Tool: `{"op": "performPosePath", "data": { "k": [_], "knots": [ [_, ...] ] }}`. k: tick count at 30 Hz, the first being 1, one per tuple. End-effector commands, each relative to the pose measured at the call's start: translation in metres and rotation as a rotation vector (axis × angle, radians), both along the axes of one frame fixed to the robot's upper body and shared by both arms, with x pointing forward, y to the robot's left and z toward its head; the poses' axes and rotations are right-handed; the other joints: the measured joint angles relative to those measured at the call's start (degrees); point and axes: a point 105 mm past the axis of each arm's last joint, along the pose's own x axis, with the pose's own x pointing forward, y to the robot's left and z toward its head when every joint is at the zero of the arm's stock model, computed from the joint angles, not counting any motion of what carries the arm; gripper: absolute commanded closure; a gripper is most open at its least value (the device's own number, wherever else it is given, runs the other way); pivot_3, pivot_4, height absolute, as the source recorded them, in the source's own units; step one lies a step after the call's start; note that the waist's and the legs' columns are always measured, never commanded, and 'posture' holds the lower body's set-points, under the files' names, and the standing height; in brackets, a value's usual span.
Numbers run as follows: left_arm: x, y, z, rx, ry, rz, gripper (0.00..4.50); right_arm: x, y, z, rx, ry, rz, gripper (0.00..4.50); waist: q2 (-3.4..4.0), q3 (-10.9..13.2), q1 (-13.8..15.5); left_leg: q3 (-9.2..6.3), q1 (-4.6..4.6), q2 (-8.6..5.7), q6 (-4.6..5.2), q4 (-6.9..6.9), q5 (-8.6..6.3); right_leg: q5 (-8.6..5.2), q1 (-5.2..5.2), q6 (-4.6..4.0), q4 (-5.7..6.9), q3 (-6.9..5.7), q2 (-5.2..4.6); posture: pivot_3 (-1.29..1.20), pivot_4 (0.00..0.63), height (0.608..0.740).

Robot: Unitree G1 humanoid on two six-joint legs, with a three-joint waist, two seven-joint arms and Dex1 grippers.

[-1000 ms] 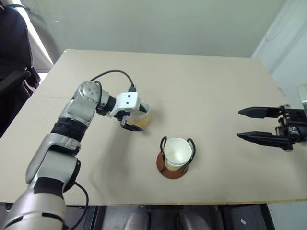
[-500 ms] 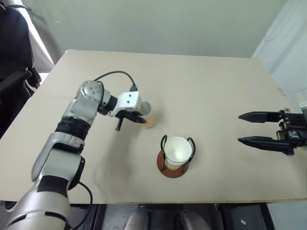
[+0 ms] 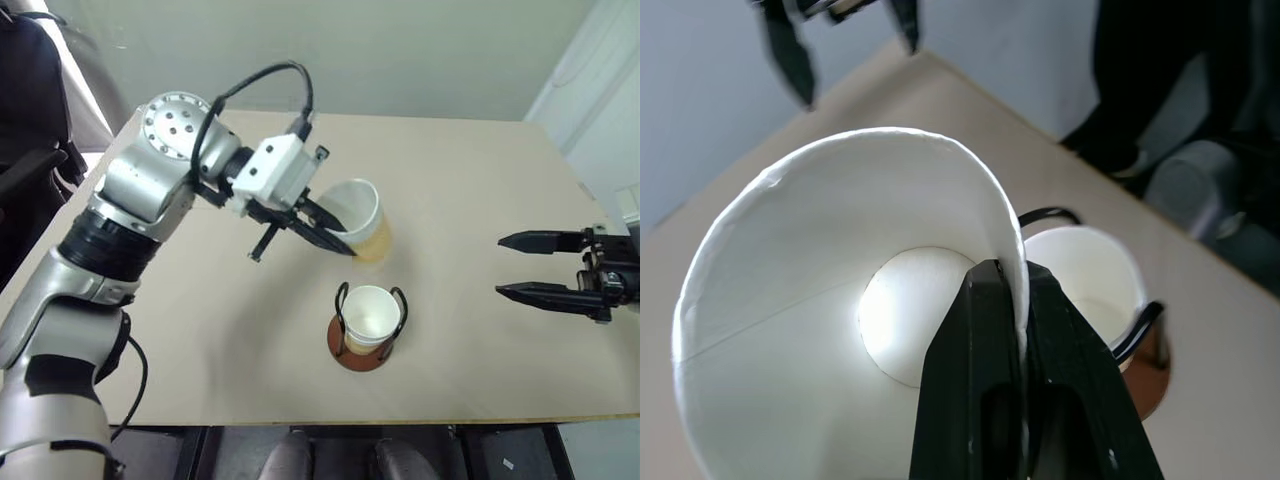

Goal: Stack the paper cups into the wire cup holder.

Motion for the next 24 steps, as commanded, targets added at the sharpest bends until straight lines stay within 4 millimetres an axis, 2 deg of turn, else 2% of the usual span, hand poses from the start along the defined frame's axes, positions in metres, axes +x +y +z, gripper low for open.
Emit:
{"op": "performPosePath", "data": {
  "k": [1, 7, 11, 24],
  "knots": [
    [-0.009, -0.005, -0.003, 0.045, -0.026, -0.08, 4.46, -0.005, -0.002, 0.011, -0.007, -0.06, -0.013, 0.83, 0.0, 0.0, 0.0, 0.0, 0.0, 0.0, 0.0, 0.01, 0.0, 0.0, 0.0, 0.0, 0.0, 0.0, 0.0, 0.0, 0.15, 0.74],
    [-0.022, -0.013, -0.017, 0.087, -0.01, -0.168, 4.46, -0.009, -0.004, 0.012, -0.011, -0.061, -0.029, 0.83, 0.0, 0.0, 0.0, 0.02, -0.02, -0.02, 0.02, 0.01, -0.02, 0.0, 0.02, 0.0, -0.04, 0.0, -0.05, 0.0, 0.15, 0.74],
    [-0.027, -0.014, -0.018, 0.087, 0.013, -0.194, 4.46, -0.011, -0.005, 0.012, -0.012, -0.062, -0.042, 0.83, 0.0, 0.0, 0.0, 0.04, -0.02, -0.02, 0.02, -0.03, -0.02, 0.0, 0.01, 0.0, -0.05, 0.0, -0.04, 0.0, 0.15, 0.74],
    [-0.017, -0.011, -0.037, 0.159, -0.027, -0.189, 4.46, -0.01, -0.004, 0.011, -0.006, -0.063, -0.058, 0.83, 0.0, 0.0, 0.0, 0.03, -0.02, -0.02, 0.06, -0.02, -0.04, 0.0, 0.03, 0.0, -0.06, 0.0, -0.06, 0.0, 0.15, 0.74]
  ]
}}
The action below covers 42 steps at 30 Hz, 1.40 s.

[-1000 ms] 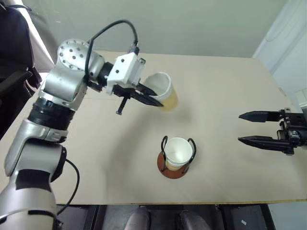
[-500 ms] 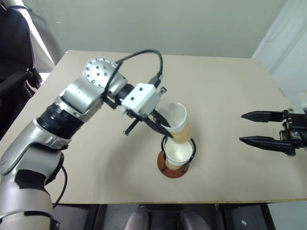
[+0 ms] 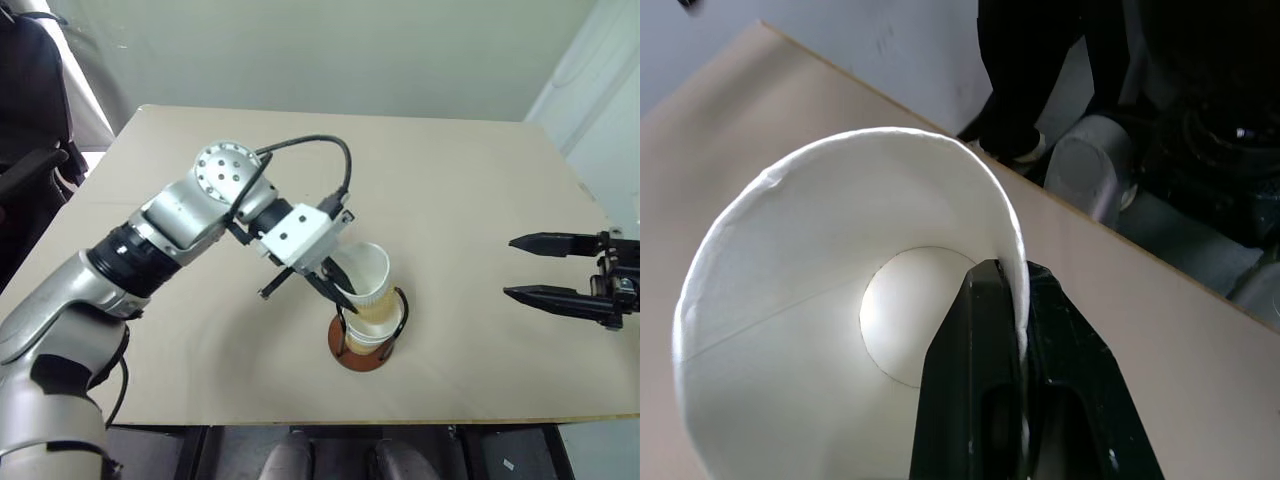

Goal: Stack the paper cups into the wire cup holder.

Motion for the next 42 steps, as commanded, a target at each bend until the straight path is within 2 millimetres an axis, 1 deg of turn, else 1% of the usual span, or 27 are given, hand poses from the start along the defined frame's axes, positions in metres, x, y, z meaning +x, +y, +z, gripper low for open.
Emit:
{"op": "performPosePath", "data": {
  "k": [1, 9, 10, 12, 13, 17, 22, 23, 24, 26, 29, 31, 33, 36, 38, 39, 42],
  "knots": [
    [-0.004, -0.001, 0.007, 0.012, -0.046, -0.057, 4.46, -0.003, 0.003, 0.008, -0.003, -0.047, 0.006, 0.83, 0.0, 0.0, 0.0, 0.0, 0.0, 0.0, 0.0, 0.0, 0.0, 0.0, 0.0, 0.0, 0.0, 0.0, 0.0, 0.0, 0.15, 0.74],
    [-0.007, -0.004, 0.004, 0.023, -0.043, -0.075, 4.46, -0.005, 0.002, 0.009, -0.002, -0.05, 0.002, 0.83, 0.0, 0.0, 0.0, 0.0, -0.01, 0.0, 0.01, 0.0, -0.01, 0.0, 0.01, 0.0, -0.03, 0.0, 0.0, 0.0, 0.15, 0.74],
    [-0.007, -0.004, 0.004, 0.026, -0.041, -0.076, 4.29, -0.005, 0.002, 0.009, -0.002, -0.05, 0.002, 0.83, 0.0, 0.0, 0.0, 0.0, -0.01, 0.0, 0.01, 0.0, -0.01, 0.0, 0.01, 0.0, -0.03, 0.0, 0.0, 0.0, 0.15, 0.74],
    [-0.008, -0.005, 0.002, 0.032, -0.039, -0.078, 3.84, -0.006, 0.002, 0.009, -0.001, -0.049, 0.001, 0.83, 0.0, 0.0, 0.0, 0.0, -0.01, 0.0, 0.01, 0.0, -0.01, 0.0, 0.01, 0.0, -0.03, 0.0, 0.0, 0.0, 0.15, 0.74],
    [-0.008, -0.005, 0.002, 0.034, -0.038, -0.078, 3.53, -0.006, 0.002, 0.009, 0.0, -0.049, 0.001, 0.83, 0.0, 0.0, 0.0, 0.0, -0.01, 0.0, 0.01, 0.0, -0.01, 0.0, 0.01, 0.0, -0.03, 0.0, 0.0, 0.0, 0.15, 0.74],
    [-0.008, -0.004, 0.001, 0.037, -0.037, -0.079, 2.06, -0.006, 0.003, 0.008, 0.0, -0.048, 0.0, 0.83, 0.0, 0.0, 0.0, 0.01, -0.01, 0.0, 0.02, 0.0, -0.02, 0.0, 0.01, 0.0, -0.04, 0.0, 0.0, 0.0, 0.15, 0.74],
    [-0.003, -0.005, 0.001, 0.036, -0.043, -0.059, 0.24, -0.004, 0.003, 0.007, 0.003, -0.046, 0.001, 0.83, 0.0, 0.0, 0.0, 0.01, -0.01, 0.0, 0.02, -0.01, -0.02, 0.0, 0.01, 0.0, -0.04, 0.0, 0.0, 0.0, 0.15, 0.74],
    [-0.001, -0.005, 0.002, 0.028, -0.045, -0.048, 0.06, -0.003, 0.004, 0.007, 0.004, -0.046, 0.004, 0.83, 0.0, 0.0, 0.0, 0.01, -0.01, 0.0, 0.02, -0.01, -0.02, 0.0, 0.01, 0.0, -0.04, 0.0, 0.0, 0.0, 0.15, 0.74],
    [0.003, -0.005, 0.005, 0.01, -0.042, -0.019, 0.06, -0.002, 0.005, 0.007, 0.006, -0.043, 0.01, 0.83, 0.0, 0.0, 0.0, 0.01, -0.01, 0.0, 0.02, 0.0, -0.02, 0.0, 0.02, 0.0, -0.04, 0.0, 0.0, 0.0, 0.15, 0.74],
    [0.016, 0.0, 0.012, -0.027, -0.031, 0.073, 0.06, -0.001, 0.006, 0.004, 0.007, -0.033, 0.031, 0.83, 0.0, 0.0, 0.0, 0.01, -0.01, 0.0, 0.02, 0.0, -0.02, 0.0, 0.02, 0.0, -0.04, 0.0, -0.01, 0.0, 0.15, 0.74],
    [0.031, 0.018, 0.014, -0.058, -0.021, 0.215, 0.06, 0.0, 0.007, 0.0, -0.005, -0.013, 0.058, 0.83, 0.03, 0.0, -0.3, 0.01, 0.0, 0.0, 0.02, -0.03, -0.02, 0.0, 0.0, 0.0, -0.01, -0.01, 0.01, 0.0, 0.15, 0.74],
    [0.04, 0.042, 0.015, -0.087, 0.018, 0.355, 0.06, 0.001, 0.004, -0.005, -0.02, 0.011, 0.071, 0.83, 0.07, 0.0, -0.7, 0.03, 0.0, 0.0, 0.02, -0.04, -0.02, 0.0, -0.02, 0.01, -0.02, 0.0, 0.01, 0.0, 0.15, 0.74],
    [0.046, 0.074, 0.013, -0.098, 0.04, 0.517, 0.06, 0.001, -0.002, -0.009, -0.034, 0.036, 0.07, 0.83, 0.08, 0.0, -1.1, 0.05, 0.01, 0.01, 0.01, -0.09, -0.01, -0.01, -0.05, 0.01, -0.02, 0.01, 0.01, 0.0, 0.15, 0.74],
    [0.044, 0.119, 0.011, -0.11, 0.069, 0.725, 0.06, 0.003, -0.014, -0.015, -0.058, 0.065, 0.062, 0.83, 0.07, 0.0, -1.4, 0.06, -0.02, 0.04, -0.01, -0.21, 0.0, -0.01, -0.15, 0.01, -0.02, 0.04, 0.03, 0.0, 0.15, 0.74],
    [0.04, 0.142, 0.009, -0.112, 0.079, 0.834, 0.06, 0.005, -0.018, -0.017, -0.068, 0.081, 0.069, 0.83, 0.08, 0.0, -1.4, 0.02, -0.03, 0.04, -0.01, -0.25, 0.0, -0.01, -0.15, 0.01, -0.06, 0.03, 0.02, 0.0, 0.15, 0.74],
    [0.037, 0.15, 0.008, -0.115, 0.085, 0.877, 0.06, 0.006, -0.019, -0.018, -0.071, 0.086, 0.074, 0.83, 0.08, 0.0, -1.3, 0.03, -0.03, 0.03, -0.01, -0.25, 0.0, -0.01, -0.15, 0.01, -0.07, 0.04, 0.01, 0.0, 0.15, 0.74],
    [0.027, 0.17, 0.004, -0.122, 0.112, 0.978, 0.0, 0.007, -0.019, -0.018, -0.071, 0.101, 0.099, 0.26, 0.08, 0.0, -0.8, -0.01, -0.01, 0.02, -0.01, -0.27, 0.0, -0.01, -0.09, 0.0, -0.23, 0.03, 0.0, 0.0, 0.15, 0.74]
  ]
}}
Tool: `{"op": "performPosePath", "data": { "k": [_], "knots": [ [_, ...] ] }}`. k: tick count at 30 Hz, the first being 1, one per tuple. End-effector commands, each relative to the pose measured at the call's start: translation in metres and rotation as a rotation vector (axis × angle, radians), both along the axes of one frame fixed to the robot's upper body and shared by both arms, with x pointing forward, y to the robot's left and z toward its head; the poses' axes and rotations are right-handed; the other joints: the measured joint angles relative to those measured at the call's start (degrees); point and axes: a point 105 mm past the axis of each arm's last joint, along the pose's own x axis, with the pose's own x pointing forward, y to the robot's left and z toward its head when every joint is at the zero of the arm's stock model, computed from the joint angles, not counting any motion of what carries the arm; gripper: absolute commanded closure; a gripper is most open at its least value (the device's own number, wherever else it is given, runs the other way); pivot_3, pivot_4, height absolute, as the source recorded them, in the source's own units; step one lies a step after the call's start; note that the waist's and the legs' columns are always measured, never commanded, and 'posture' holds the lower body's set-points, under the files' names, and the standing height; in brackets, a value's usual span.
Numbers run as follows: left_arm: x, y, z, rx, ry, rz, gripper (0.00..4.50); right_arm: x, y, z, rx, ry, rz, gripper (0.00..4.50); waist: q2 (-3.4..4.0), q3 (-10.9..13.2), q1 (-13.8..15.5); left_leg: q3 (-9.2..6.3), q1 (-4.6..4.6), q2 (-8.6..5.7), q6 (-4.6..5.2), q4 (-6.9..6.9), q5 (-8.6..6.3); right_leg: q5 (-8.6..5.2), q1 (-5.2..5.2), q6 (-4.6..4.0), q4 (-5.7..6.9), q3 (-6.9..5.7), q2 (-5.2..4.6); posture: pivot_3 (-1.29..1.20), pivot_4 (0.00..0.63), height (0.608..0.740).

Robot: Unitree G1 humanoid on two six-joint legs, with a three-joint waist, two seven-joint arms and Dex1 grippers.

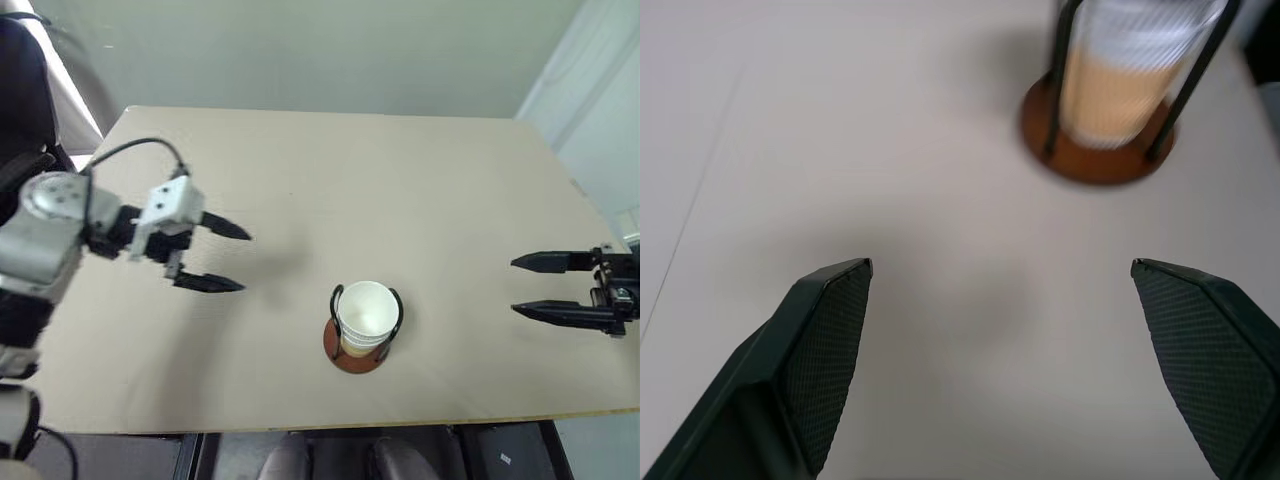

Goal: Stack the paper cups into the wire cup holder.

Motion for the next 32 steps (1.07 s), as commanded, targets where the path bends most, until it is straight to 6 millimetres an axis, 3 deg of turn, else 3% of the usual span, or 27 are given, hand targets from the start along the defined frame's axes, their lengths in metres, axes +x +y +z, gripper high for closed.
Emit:
{"op": "performPosePath", "data": {
  "k": [1, 14, 32],
  "knots": [
    [-0.013, 0.01, 0.012, -0.018, -0.041, 0.066, 0.0, 0.001, 0.001, 0.007, -0.028, -0.023, 0.043, 0.04, 0.0, 0.0, 0.1, 0.0, 0.0, 0.0, 0.0, 0.01, 0.0, 0.0, 0.0, 0.0, 0.01, -0.01, 0.0, 0.0, 0.15, 0.74],
    [-0.039, 0.013, 0.003, -0.097, -0.015, 0.198, 0.0, 0.018, 0.008, 0.004, -0.058, -0.035, 0.119, 0.04, -0.01, 0.0, -0.4, 0.03, 0.34, 0.0, -0.01, 0.1, 0.0, 0.07, 0.22, -0.13, 0.29, -0.02, 0.01, 0.0, 0.15, 0.74],
    [-0.044, -0.005, -0.003, -0.148, -0.016, 0.229, 0.0, 0.03, 0.013, 0.003, -0.058, -0.035, 0.146, 0.04, -0.01, 0.0, -0.3, 0.05, 0.48, 0.0, -0.06, 0.07, -0.02, 0.09, 0.33, -0.2, 0.28, -0.02, 0.02, 0.0, 0.15, 0.74]
  ]
}}
